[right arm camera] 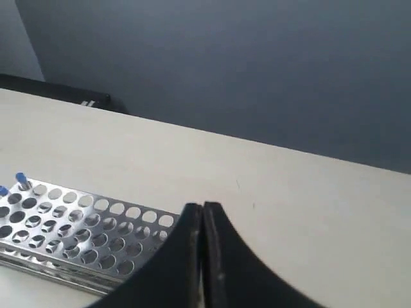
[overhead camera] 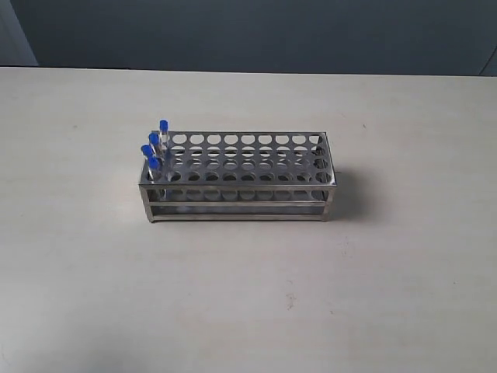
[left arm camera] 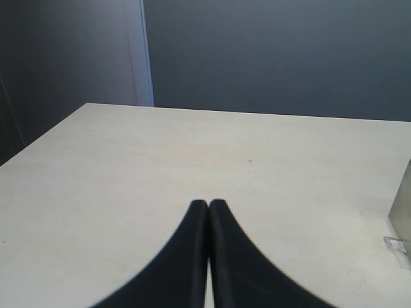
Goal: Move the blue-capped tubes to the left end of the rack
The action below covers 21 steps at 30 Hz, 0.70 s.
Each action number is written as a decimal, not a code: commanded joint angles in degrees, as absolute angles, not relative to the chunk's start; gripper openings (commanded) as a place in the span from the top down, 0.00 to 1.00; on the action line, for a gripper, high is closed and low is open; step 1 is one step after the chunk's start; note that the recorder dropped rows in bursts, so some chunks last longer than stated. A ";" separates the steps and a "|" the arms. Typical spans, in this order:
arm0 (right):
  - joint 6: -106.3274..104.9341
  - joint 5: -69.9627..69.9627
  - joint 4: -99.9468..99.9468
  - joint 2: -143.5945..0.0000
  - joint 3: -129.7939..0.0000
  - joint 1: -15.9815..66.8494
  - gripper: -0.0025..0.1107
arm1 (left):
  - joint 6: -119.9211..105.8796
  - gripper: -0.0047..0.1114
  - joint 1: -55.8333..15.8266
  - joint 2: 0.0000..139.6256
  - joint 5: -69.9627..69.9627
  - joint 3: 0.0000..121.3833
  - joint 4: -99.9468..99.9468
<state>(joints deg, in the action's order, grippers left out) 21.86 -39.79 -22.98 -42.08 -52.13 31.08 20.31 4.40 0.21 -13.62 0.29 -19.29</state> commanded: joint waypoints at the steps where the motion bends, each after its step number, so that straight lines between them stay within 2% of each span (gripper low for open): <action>1: 18.99 -22.13 -18.78 -29.01 -26.67 22.45 0.98 | 20.42 0.96 3.87 0.00 -13.66 0.10 -19.08; 4: 16.37 -14.92 -9.03 -13.99 -10.62 10.45 0.98 | 20.42 0.96 3.87 0.00 -13.66 0.10 -19.08; 9: 6.94 -20.87 -0.66 0.00 -4.19 -0.47 0.98 | 20.42 0.96 3.87 0.00 -13.66 0.10 -19.08; 15: 0.00 -23.67 3.68 0.00 -2.68 -8.79 0.98 | 20.42 0.96 3.87 0.00 -13.65 0.10 -19.08; 21: -2.22 -21.53 6.08 0.00 0.00 -10.30 0.98 | 20.42 0.96 3.87 0.00 -13.77 0.10 -19.08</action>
<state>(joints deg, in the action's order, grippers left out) -1.04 -23.09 5.37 -0.43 -1.02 -9.80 20.31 4.40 0.21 -13.62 0.29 -19.29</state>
